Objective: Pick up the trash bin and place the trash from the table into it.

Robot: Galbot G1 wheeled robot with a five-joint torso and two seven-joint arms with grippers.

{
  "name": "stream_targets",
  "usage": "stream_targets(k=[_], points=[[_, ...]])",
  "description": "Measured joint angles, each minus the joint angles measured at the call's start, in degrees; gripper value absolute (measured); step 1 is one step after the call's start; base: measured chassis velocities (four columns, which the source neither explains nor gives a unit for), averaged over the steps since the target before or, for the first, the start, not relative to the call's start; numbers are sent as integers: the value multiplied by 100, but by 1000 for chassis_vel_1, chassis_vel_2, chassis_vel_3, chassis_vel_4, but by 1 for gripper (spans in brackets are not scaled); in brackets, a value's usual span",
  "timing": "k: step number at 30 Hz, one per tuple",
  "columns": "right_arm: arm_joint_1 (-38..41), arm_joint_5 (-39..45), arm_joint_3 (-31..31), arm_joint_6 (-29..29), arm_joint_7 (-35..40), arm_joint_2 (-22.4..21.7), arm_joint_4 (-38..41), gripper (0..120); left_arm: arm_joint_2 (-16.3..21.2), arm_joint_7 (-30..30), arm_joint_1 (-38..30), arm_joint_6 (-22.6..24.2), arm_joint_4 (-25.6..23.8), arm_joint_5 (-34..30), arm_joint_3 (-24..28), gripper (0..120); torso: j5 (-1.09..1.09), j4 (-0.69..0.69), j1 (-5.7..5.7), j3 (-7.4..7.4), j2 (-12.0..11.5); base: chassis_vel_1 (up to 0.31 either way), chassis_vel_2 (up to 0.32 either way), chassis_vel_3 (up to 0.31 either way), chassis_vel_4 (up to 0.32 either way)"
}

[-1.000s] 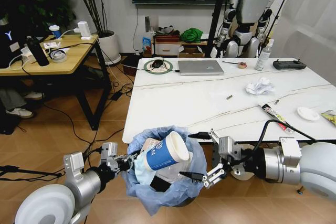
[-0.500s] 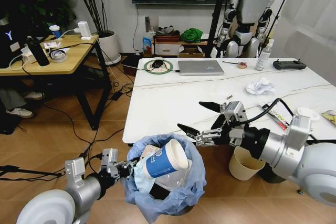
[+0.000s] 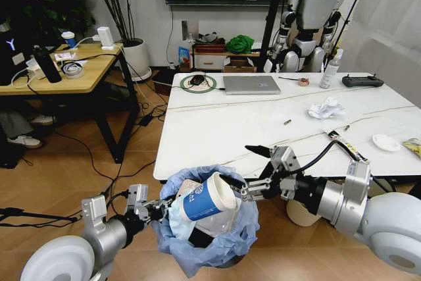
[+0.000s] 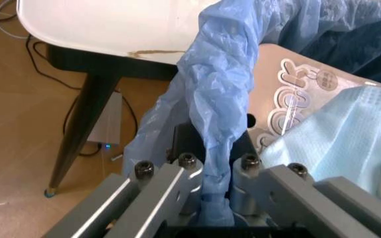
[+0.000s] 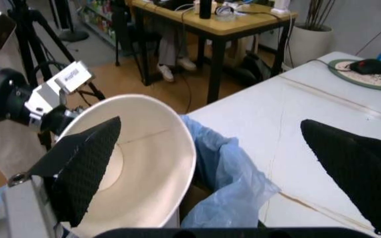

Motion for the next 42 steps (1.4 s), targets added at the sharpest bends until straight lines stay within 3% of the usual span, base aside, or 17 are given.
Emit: stream_targets(k=[29, 35, 42], points=[[-70, -1001, -614, -1136, 285, 23, -4, 100, -63, -148, -168, 91, -151, -157, 71, 0, 0, 0, 0, 0, 0, 0, 0, 0, 0], [-54, -1333, -760, -1200, 300, 69, -5, 100, -85, -149, -200, 107, -137, -157, 95, 0, 0, 0, 0, 0, 0, 0, 0, 0, 0], [91, -978, -585, -1067, 303, 40, -10, 100, -96, -166, -153, 198, -76, -145, 129, 0, 0, 0, 0, 0, 0, 0, 0, 0, 0]])
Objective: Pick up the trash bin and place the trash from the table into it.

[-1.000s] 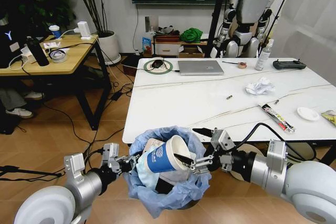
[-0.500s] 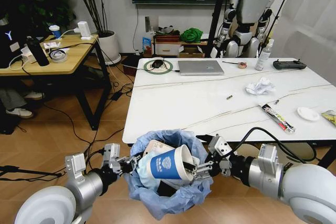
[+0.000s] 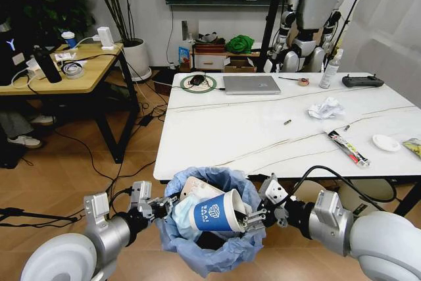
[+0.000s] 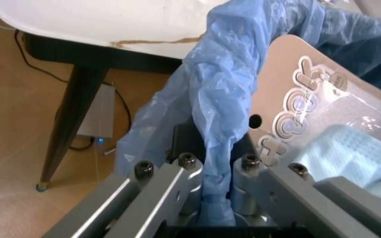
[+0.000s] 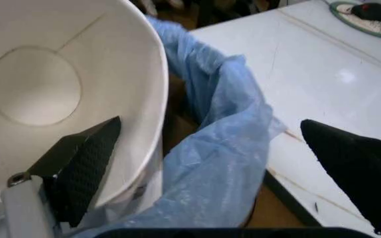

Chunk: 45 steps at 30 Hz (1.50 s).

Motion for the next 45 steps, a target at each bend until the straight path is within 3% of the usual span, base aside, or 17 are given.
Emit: stream_targets(k=[13, 19, 33, 38, 45], points=[[142, 511, 320, 481, 116, -282, -1, 100, 23, -10, 161, 59, 49, 97, -41, 0, 0, 0, 0, 0, 0, 0, 0, 0, 0], [238, 614, 445, 573, 289, -146, 0, 100, -35, 4, 337, 59, 53, 228, -101, 0, -1, 0, 0, 0, 0, 0, 0, 0, 0], [108, 947, 1337, 1005, 1517, 1379, -954, 100, -361, 28, 541, 59, 24, 463, -188, 0, 1, 0, 0, 0, -1, 0, 0, 0, 0], [118, 447, 1452, 1571, 1390, 2280, -2011, 100, -564, 78, 676, 45, 35, 652, -212, 0, -1, 0, 0, 0, -1, 0, 0, 0, 0], [831, -182, 1119, 1407, 1352, 3040, -3529, 100, -533, 101, 711, 42, 63, 652, -243, 0, 2, 1, 0, 0, -2, 0, 0, 0, 0]])
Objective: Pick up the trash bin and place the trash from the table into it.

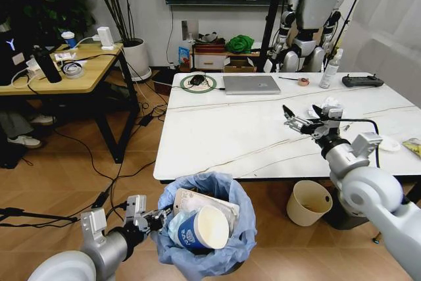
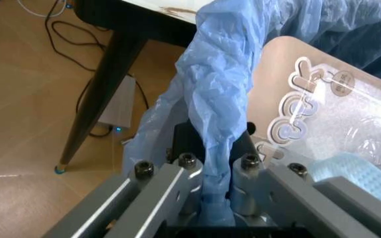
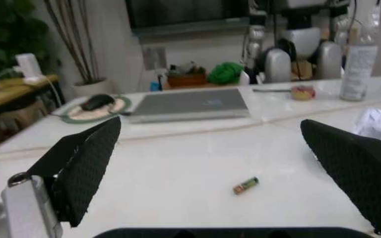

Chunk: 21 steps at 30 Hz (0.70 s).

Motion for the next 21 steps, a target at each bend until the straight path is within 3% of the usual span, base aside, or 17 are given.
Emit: stream_targets(k=[9, 21], points=[[729, -280, -308, -402, -57, 441, -1333, 100, 251, 62, -166, 0, 117, -118, 42, 0, -3, -1, 0, 0, 0, 0, 0, 0, 0], [1611, -311, -811, -471, -202, 688, -2255, 100, 350, 131, -129, 0, 112, -121, 14, 0, -2, -1, 0, 0, 1, 0, 0, 0, 0]])
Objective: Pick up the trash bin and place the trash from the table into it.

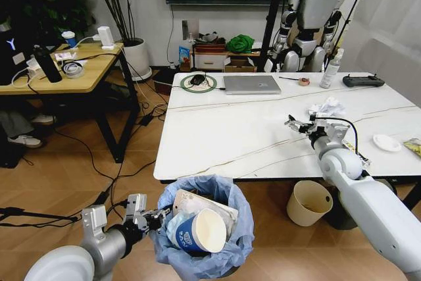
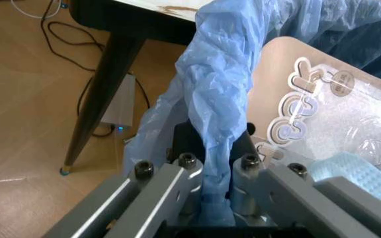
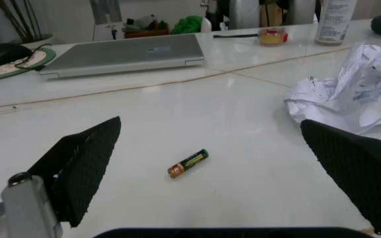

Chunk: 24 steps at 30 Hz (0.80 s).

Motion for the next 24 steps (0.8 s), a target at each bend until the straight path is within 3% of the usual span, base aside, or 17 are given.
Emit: stream_targets(k=[24], points=[[726, -228, -793, 5, -52, 468, -1152, 100, 20, -7, -9, -13, -32, 17, -52, 0, 0, 0, -1, 0, 1, 0, 0, 0, 0]])
